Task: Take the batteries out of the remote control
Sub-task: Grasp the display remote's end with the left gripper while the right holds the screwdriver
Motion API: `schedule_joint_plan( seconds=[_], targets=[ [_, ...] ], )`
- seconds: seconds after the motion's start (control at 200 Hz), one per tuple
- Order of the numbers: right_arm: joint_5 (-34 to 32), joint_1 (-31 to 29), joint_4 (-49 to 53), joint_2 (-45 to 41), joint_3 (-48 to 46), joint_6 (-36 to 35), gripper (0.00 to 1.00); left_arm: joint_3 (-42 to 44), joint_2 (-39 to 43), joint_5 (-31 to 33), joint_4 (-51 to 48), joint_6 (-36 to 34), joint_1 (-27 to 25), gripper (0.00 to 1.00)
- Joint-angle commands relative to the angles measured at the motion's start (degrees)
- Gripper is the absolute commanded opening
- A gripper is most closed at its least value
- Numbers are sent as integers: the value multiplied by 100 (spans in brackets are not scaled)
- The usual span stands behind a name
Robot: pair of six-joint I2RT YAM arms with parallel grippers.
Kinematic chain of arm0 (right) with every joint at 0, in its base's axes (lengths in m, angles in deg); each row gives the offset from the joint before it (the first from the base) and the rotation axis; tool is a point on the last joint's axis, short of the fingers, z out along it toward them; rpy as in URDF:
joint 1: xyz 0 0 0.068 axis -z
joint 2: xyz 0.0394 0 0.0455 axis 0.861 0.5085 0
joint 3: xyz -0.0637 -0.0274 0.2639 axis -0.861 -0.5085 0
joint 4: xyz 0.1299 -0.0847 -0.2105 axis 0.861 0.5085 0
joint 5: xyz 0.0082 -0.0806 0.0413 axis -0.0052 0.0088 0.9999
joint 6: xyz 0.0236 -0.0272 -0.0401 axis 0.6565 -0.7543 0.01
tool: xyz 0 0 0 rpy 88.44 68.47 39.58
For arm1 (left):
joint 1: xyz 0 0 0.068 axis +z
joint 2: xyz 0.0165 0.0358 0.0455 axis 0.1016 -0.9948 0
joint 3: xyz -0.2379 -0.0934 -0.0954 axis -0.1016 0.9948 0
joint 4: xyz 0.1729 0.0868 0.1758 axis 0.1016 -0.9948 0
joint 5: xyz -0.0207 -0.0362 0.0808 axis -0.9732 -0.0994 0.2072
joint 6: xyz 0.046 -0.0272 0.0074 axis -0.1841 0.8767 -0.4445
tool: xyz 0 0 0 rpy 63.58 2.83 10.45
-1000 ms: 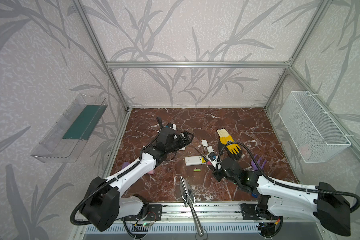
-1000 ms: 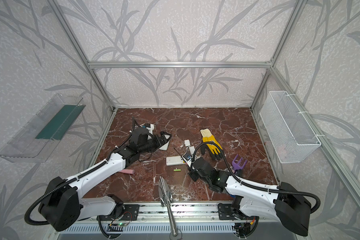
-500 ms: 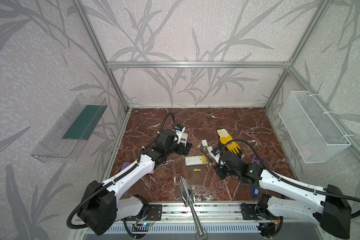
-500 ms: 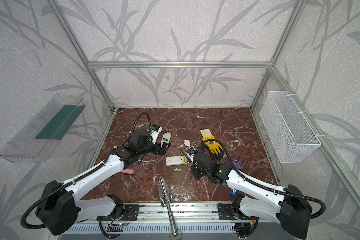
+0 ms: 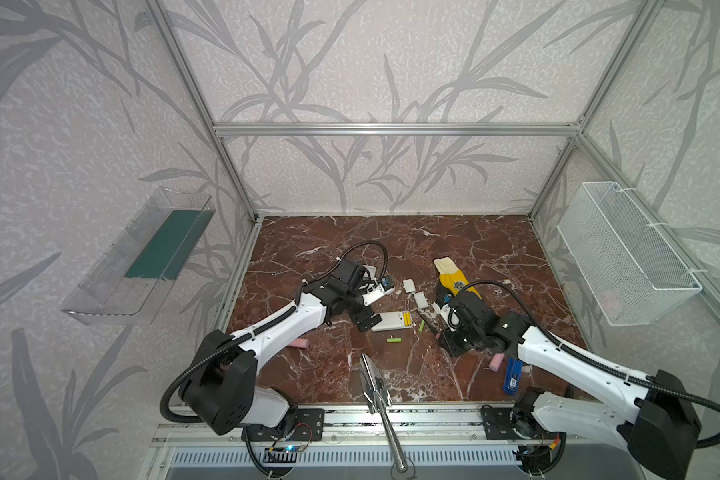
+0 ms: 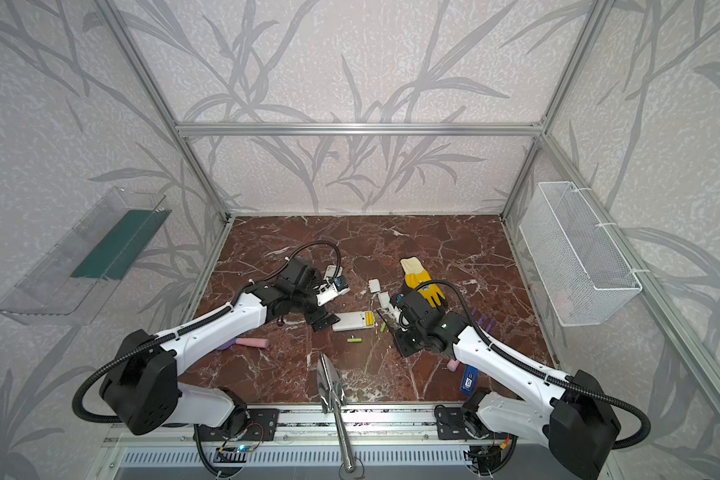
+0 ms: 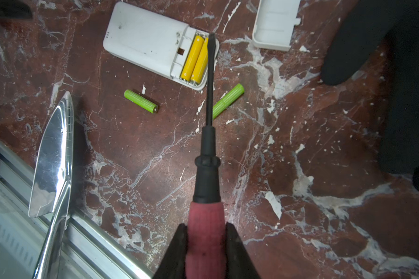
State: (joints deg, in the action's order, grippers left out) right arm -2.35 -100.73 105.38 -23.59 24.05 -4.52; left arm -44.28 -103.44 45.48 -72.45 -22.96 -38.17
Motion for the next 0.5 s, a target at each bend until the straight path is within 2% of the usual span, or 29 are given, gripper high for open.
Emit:
schedule_joint_plan(
  seconds=[0.0, 0.495],
  targets=[
    [356, 77, 265, 50, 292, 44, 0, -257, -236, -453, -614, -842, -44, 98],
    [646, 113, 292, 230, 392, 30, 0, -1080, -1741, -95, -1218, -1487, -188, 90]
  ],
)
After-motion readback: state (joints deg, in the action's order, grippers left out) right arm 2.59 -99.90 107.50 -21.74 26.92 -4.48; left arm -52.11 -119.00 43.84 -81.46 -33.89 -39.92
